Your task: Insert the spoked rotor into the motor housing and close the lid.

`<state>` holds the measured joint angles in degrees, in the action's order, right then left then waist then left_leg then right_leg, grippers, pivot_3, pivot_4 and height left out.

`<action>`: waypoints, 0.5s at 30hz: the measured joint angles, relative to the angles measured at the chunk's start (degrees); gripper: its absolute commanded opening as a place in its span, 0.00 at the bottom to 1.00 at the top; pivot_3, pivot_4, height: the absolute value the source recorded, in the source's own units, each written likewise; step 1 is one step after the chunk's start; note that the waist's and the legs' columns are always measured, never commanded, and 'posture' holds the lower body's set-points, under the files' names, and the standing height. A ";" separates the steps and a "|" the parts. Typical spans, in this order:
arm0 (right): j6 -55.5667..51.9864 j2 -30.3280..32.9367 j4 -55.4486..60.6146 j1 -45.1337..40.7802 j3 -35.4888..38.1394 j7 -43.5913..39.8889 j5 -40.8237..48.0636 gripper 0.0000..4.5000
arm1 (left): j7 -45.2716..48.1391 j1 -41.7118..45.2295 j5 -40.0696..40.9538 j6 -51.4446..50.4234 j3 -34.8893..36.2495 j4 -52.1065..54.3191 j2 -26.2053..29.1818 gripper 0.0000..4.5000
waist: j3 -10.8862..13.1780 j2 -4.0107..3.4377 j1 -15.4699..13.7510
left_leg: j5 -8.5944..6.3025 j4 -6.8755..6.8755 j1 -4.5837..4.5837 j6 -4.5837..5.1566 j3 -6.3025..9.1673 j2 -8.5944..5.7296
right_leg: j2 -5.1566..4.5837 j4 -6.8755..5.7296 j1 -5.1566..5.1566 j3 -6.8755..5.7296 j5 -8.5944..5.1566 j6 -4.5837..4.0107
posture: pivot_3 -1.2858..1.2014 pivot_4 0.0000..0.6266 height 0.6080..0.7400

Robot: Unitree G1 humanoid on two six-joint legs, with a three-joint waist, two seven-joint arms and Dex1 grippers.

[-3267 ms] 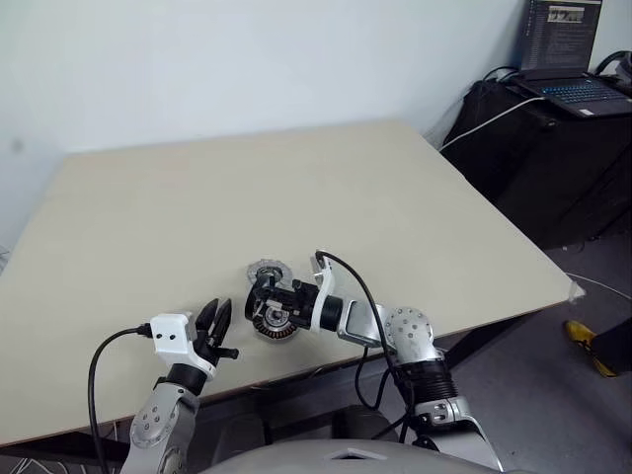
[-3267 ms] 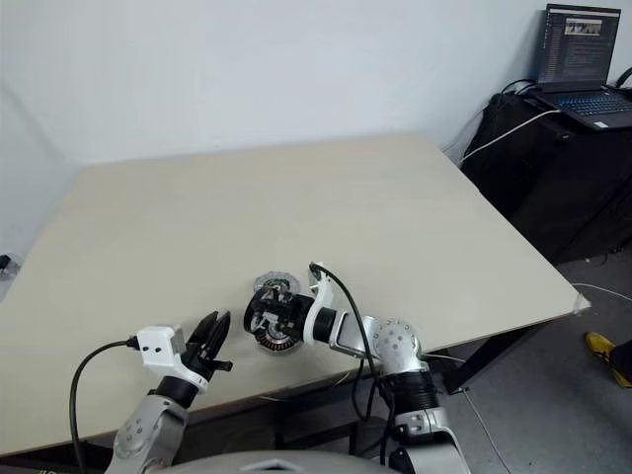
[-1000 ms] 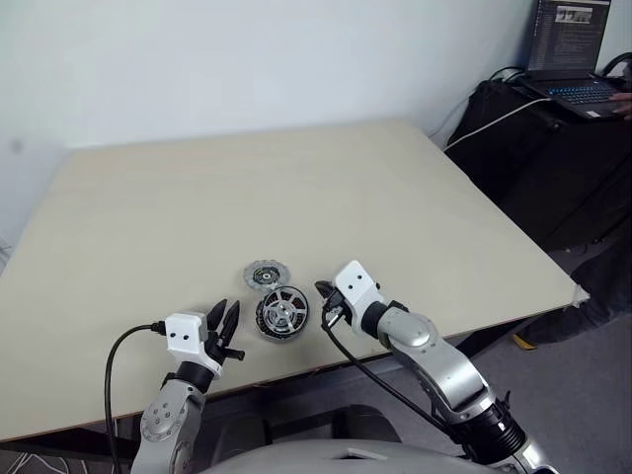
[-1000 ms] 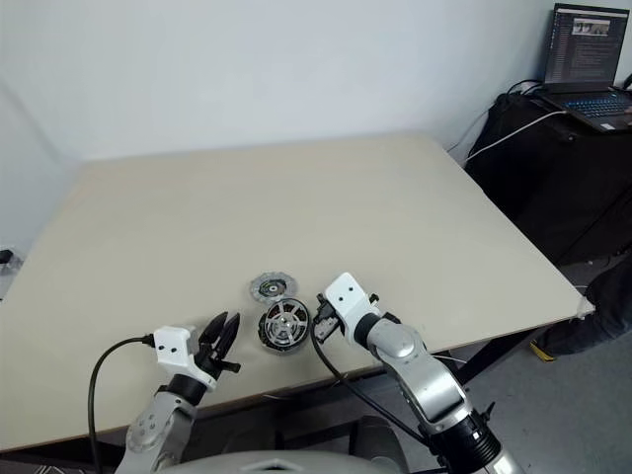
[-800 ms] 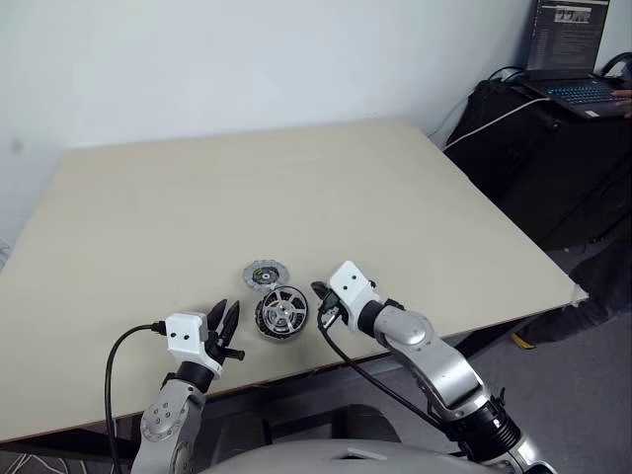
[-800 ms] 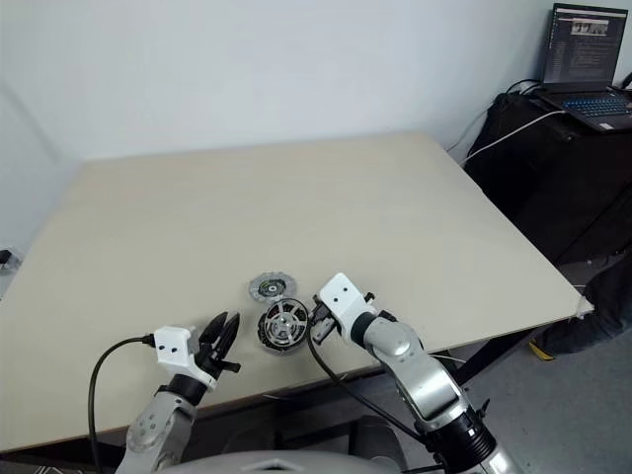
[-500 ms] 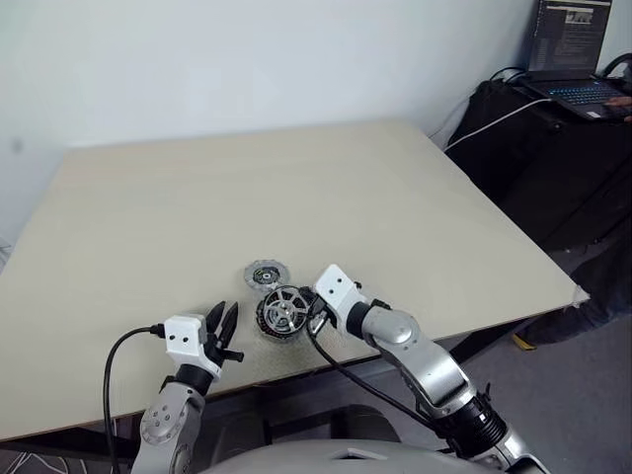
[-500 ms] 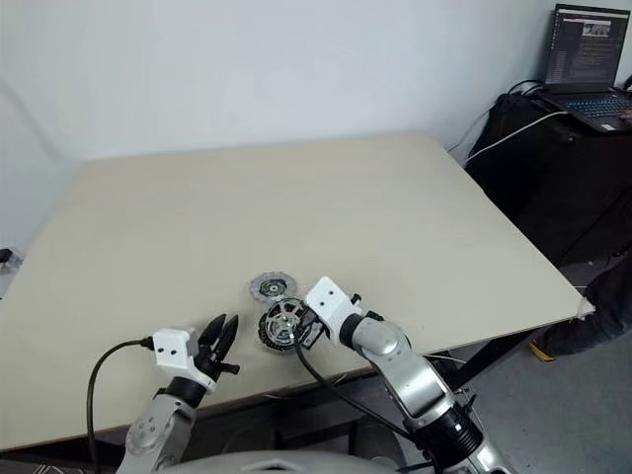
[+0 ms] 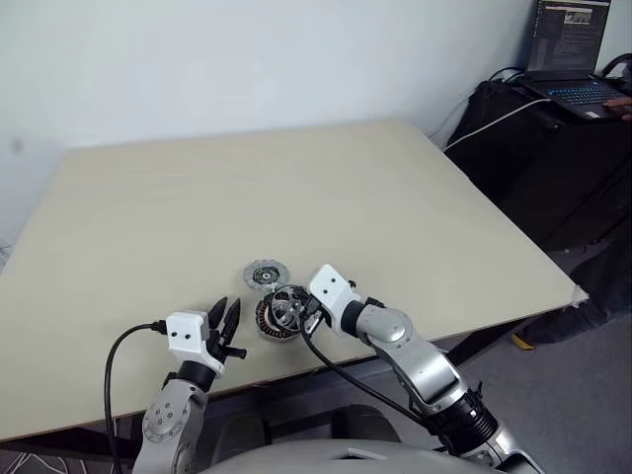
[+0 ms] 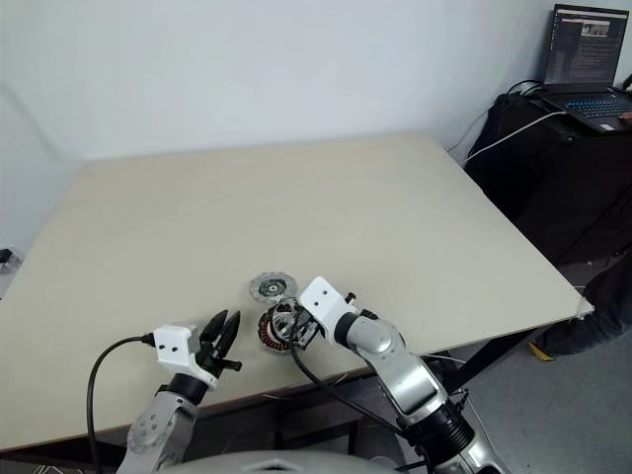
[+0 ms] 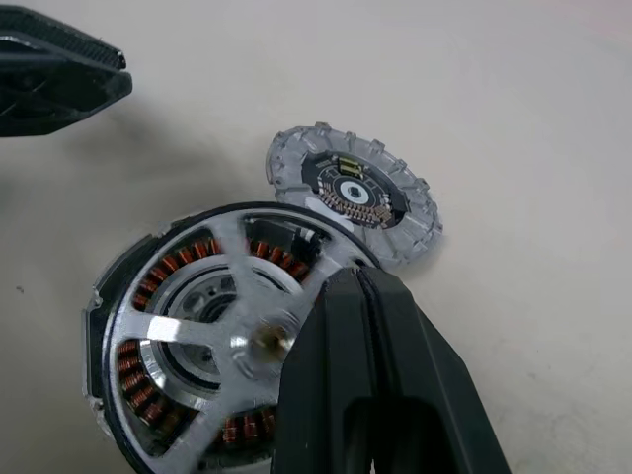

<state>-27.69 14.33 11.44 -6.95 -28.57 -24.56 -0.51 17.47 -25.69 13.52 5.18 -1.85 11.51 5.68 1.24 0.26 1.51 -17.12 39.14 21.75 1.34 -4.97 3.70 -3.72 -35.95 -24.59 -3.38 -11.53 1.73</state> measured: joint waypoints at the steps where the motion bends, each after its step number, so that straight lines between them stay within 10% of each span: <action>1: 0.00 -0.09 -0.07 0.00 -0.05 -0.13 -0.15 0.01 | 0.00 0.06 0.00 -0.01 -0.01 0.00 0.00 0.27 | 0.00 0.00 0.00 | 0.00 0.00 0.00 0.00 0.00 0.00 | 0.00 0.00 0.01 0.00 0.00 0.00 | 0.52 0.00 1.00; 15: 2.13 -2.42 -2.12 -0.89 -0.07 -0.13 -2.44 0.01 | -0.36 0.13 -0.04 -0.04 -0.02 0.00 0.00 0.27 | -0.01 0.01 0.02 | 0.00 0.01 -0.01 0.00 -0.01 -0.01 | 0.00 -0.02 0.03 0.01 0.00 0.00 | 0.52 0.00 1.00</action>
<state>-25.56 11.91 9.32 -7.84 -28.64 -24.68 -2.95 17.11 -25.56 13.49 5.13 -1.87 11.51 5.69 1.23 0.27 1.53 -17.12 39.16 21.74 1.34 -4.98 3.69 -3.72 -35.97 -24.55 -3.37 -11.52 1.73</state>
